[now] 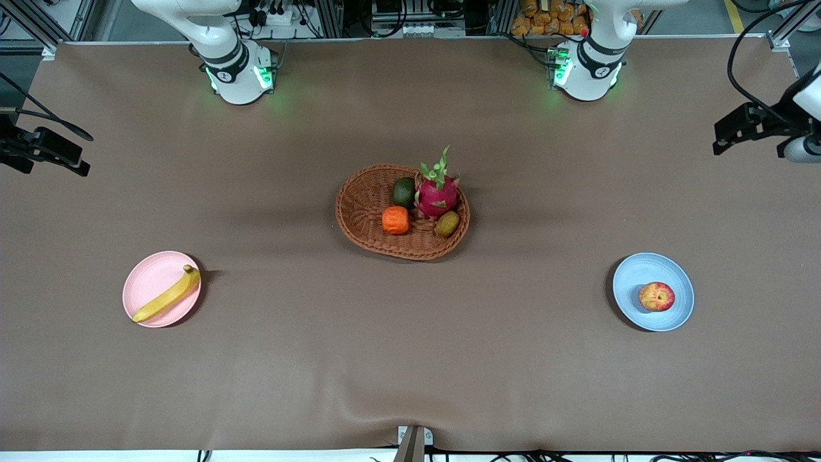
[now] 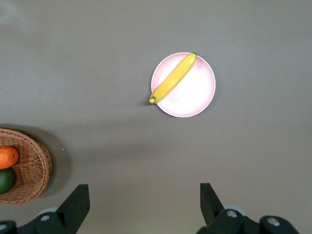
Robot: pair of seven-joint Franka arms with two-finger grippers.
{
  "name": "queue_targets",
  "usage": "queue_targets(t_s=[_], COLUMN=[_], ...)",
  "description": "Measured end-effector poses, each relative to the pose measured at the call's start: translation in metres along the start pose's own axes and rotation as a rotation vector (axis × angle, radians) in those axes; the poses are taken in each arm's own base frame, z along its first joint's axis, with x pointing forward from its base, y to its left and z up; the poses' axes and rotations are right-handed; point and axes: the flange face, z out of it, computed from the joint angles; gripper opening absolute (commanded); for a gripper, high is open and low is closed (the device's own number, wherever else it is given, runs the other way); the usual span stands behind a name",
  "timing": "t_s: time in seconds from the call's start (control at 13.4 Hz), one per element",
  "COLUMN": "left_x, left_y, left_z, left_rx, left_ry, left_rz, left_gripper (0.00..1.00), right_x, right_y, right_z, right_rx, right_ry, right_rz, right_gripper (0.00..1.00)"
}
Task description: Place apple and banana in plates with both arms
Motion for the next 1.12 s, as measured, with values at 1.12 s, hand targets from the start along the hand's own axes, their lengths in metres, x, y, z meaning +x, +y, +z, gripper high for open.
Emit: queue_targets(t_s=[1.12], left_x=[-0.027], left_y=[0.009], left_z=[-0.026], left_rx=[-0.058], left_ry=[0.016], left_rz=[-0.059], left_gripper=[1.0], right_x=[-0.001], right_y=[-0.001], right_z=[0.001], right_rx=[0.0], right_ry=[-0.007], right_rz=[-0.022], right_gripper=[1.0])
